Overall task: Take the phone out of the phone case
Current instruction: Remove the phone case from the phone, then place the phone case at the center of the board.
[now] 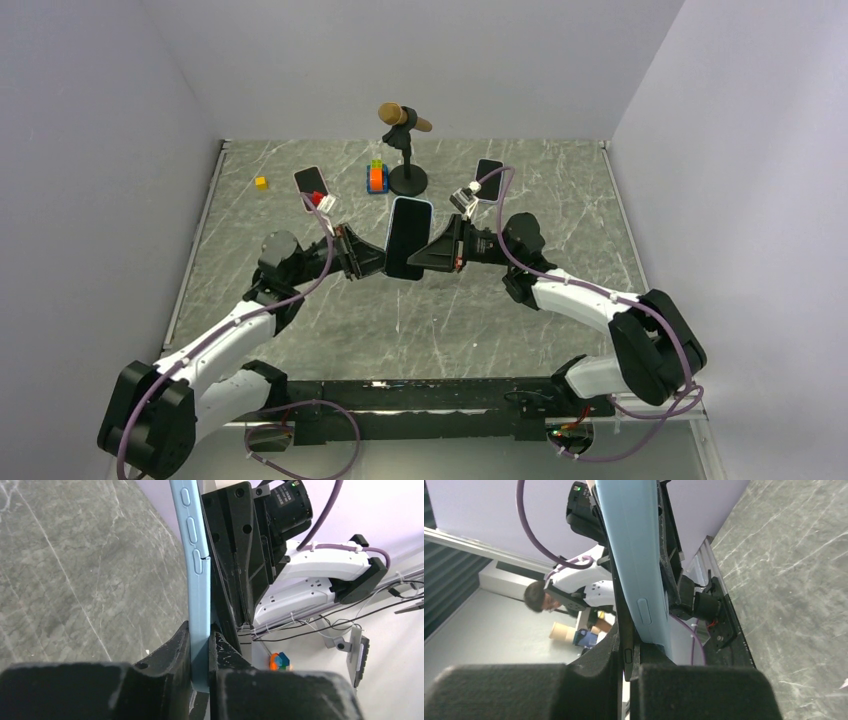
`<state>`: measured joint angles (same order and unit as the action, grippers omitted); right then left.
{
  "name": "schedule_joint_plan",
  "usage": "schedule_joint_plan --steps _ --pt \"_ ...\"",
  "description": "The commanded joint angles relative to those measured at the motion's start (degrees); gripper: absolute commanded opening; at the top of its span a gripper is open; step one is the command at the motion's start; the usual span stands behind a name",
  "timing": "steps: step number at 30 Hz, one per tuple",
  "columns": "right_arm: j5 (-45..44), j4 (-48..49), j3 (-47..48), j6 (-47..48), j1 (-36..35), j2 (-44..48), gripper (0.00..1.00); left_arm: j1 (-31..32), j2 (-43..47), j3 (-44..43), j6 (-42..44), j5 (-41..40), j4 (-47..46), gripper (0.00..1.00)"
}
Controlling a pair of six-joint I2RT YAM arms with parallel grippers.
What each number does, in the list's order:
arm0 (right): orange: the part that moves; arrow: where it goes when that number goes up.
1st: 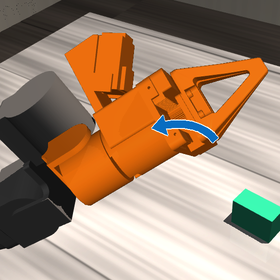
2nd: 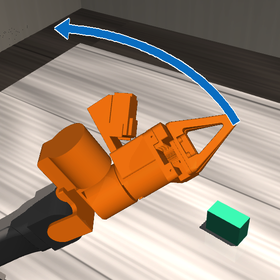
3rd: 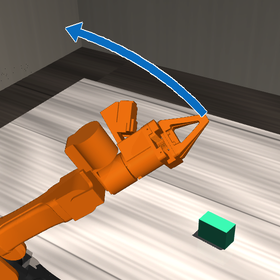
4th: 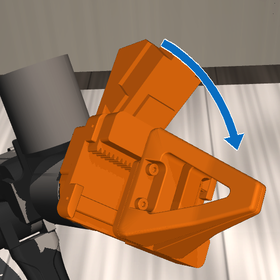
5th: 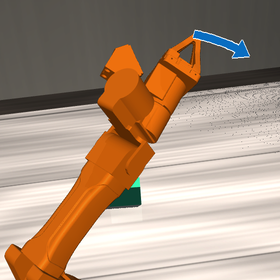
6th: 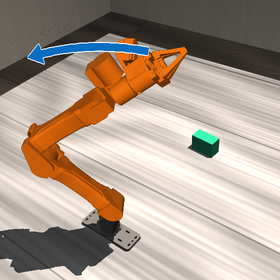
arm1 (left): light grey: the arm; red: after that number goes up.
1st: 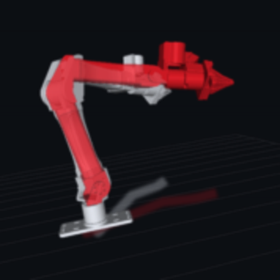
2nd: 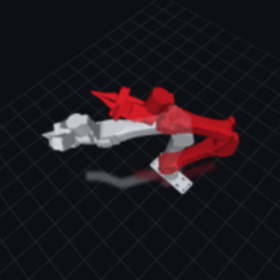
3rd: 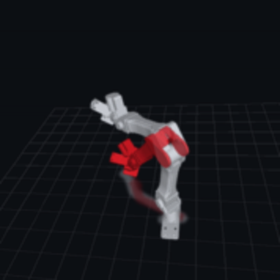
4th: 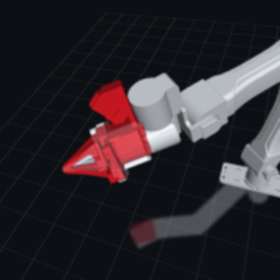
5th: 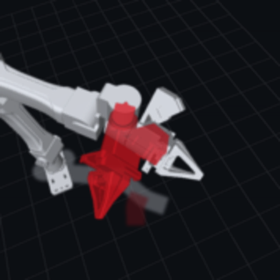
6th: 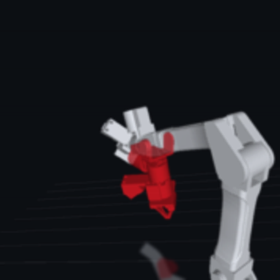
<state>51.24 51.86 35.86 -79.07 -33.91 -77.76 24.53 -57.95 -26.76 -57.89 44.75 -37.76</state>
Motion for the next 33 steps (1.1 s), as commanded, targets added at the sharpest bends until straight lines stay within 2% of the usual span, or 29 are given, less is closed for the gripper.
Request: schedule_joint_plan --steps 1,2,3,6,9,12,15,18,21,23,27,30,33 --pt "0.81 -7.97 1.55 8.71 -0.71 3.27 0.00 0.60 0.67 -3.82 2.57 -0.18 2.24 0.05" --pt "-0.01 -13.04 2.07 12.18 -0.69 4.05 0.00 0.62 1.38 -4.13 3.24 -2.22 5.54 0.00" --pt "-0.83 -17.87 2.64 14.79 -0.74 5.05 0.00 0.66 2.49 -4.61 4.13 -5.48 10.56 0.00" --pt "-1.73 -25.16 3.80 19.34 -0.84 6.34 0.00 0.76 9.03 -3.36 4.28 -22.94 24.31 0.00" --pt "-2.65 -31.37 5.41 23.40 -0.95 7.07 0.00 0.77 15.38 0.73 1.28 -34.68 24.75 0.00" --pt "-5.08 -39.36 7.80 29.22 -1.03 7.87 0.00 0.83 15.57 -0.03 2.05 -34.82 23.99 0.00" --pt "-6.06 -43.32 9.49 32.42 -0.85 9.25 0.00 0.95 11.28 -2.21 4.45 -28.63 25.36 0.00" --pt "-15.51 -53.69 12.27 37.18 -0.54 11.57 0.00 2.63 9.14 0.55 3.79 -25.45 23.79 0.00" --pt "-28.41 -63.85 13.41 40.34 0.52 13.78 0.00 8.54 9.95 6.50 1.78 -29.31 22.35 0.00" --pt "-32.72 -65.99 12.27 39.71 2.36 15.33 0.00 13.43 10.37 10.81 -1.54 -32.82 20.86 0.00" --pt "-31.06 -63.13 7.83 36.58 8.42 17.89 0.00 24.39 9.98 20.72 -9.95 -40.14 11.28 0.00" --pt "-28.02 -60.04 5.41 35.08 11.55 18.08 0.00 32.78 9.44 23.32 -12.24 -48.32 9.79 0.00" --pt "-27.50 -59.31 4.59 34.47 12.92 18.09 0.00 36.63 9.25 25.92 -14.86 -54.13 5.87 0.00"
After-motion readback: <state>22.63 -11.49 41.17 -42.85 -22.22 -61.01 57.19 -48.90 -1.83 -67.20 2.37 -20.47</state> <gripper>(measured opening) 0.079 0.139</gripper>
